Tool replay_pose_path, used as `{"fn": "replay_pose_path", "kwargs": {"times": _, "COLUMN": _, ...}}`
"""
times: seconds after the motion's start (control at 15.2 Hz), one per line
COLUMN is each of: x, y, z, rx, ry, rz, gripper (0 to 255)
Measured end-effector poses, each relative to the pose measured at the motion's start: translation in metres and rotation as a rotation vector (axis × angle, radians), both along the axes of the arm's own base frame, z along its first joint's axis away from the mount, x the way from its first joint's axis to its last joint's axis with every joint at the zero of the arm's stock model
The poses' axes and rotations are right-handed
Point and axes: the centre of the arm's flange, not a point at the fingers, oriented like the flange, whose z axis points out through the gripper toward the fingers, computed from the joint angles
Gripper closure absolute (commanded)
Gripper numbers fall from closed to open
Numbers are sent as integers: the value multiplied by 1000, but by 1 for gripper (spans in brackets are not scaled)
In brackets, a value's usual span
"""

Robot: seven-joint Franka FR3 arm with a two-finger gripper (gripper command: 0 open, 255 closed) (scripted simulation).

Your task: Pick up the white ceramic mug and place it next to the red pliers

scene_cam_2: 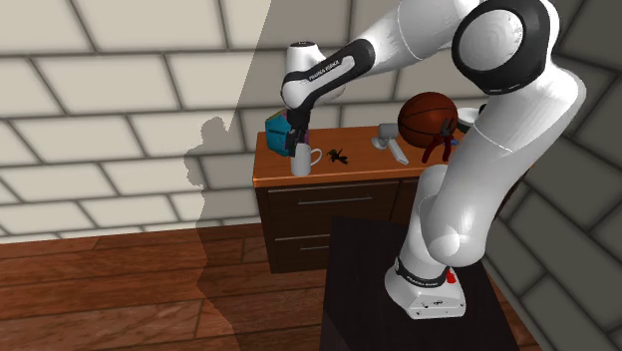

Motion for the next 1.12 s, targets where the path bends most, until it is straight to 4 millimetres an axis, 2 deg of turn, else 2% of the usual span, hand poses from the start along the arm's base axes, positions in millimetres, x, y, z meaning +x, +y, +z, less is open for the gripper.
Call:
{"fn": "replay_pose_path", "kwargs": {"times": 0.53, "x": 4, "y": -8, "z": -42, "rx": 0, "ry": 2, "rz": -2, "gripper": 0}}
{"fn": "replay_pose_path", "kwargs": {"times": 0.92, "x": 4, "y": -9, "z": -46, "rx": -1, "ry": 2, "rz": -2, "gripper": 0}}
{"fn": "replay_pose_path", "kwargs": {"times": 0.99, "x": 4, "y": -9, "z": -46, "rx": -1, "ry": 2, "rz": -2, "gripper": 255}}
{"fn": "replay_pose_path", "kwargs": {"times": 1.12, "x": 4, "y": -9, "z": -46, "rx": -1, "ry": 2, "rz": -2, "gripper": 255}}
